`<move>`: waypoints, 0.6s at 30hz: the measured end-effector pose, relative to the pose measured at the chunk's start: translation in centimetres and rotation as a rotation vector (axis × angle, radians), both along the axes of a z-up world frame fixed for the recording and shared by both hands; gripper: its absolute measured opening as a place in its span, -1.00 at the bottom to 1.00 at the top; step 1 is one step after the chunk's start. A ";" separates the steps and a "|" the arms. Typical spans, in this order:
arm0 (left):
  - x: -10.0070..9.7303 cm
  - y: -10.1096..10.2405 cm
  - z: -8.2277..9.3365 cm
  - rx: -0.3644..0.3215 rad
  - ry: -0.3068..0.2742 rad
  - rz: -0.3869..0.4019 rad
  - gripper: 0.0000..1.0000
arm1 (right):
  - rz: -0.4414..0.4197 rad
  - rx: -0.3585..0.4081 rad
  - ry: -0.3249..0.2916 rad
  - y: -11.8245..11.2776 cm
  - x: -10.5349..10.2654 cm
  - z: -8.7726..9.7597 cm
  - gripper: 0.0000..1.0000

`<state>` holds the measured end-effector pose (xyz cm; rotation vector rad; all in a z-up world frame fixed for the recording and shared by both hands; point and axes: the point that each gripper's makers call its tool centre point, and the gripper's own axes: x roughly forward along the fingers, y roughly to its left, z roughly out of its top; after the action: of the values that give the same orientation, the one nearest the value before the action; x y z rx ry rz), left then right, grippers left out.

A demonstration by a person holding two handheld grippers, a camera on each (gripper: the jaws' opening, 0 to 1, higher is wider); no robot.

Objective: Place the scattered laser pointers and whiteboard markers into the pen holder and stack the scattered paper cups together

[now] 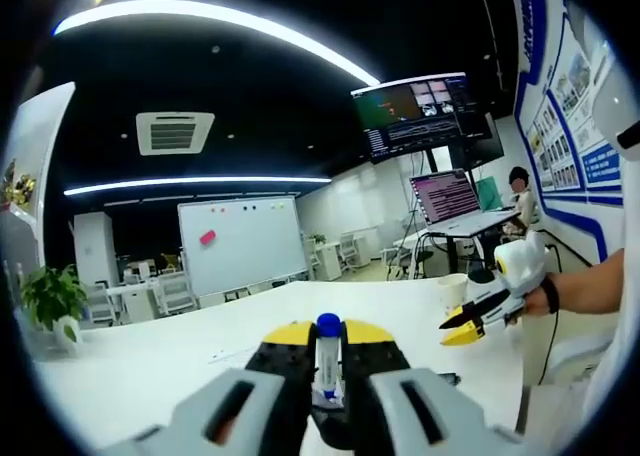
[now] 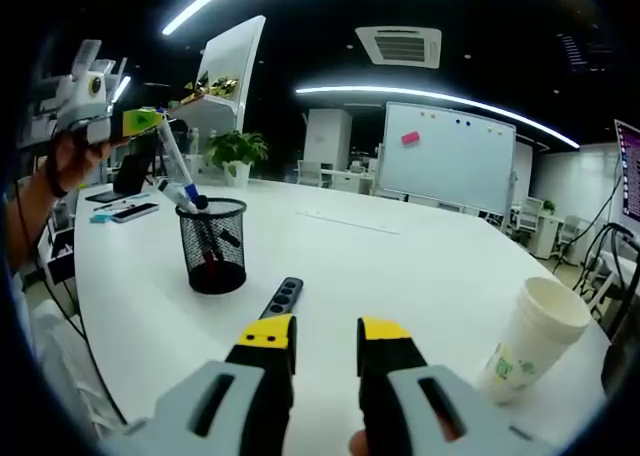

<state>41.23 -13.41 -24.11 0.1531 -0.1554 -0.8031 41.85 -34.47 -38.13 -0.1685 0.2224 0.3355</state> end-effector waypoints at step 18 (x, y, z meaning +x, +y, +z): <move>0.7 -0.1 -1.5 0.007 0.032 0.006 -0.79 | 0.004 -0.002 0.002 0.3 0.0 0.0 -0.51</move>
<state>41.96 -13.52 -25.61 0.1475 -0.1215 -0.7998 41.86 -34.16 -38.13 -0.1706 0.2247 0.3399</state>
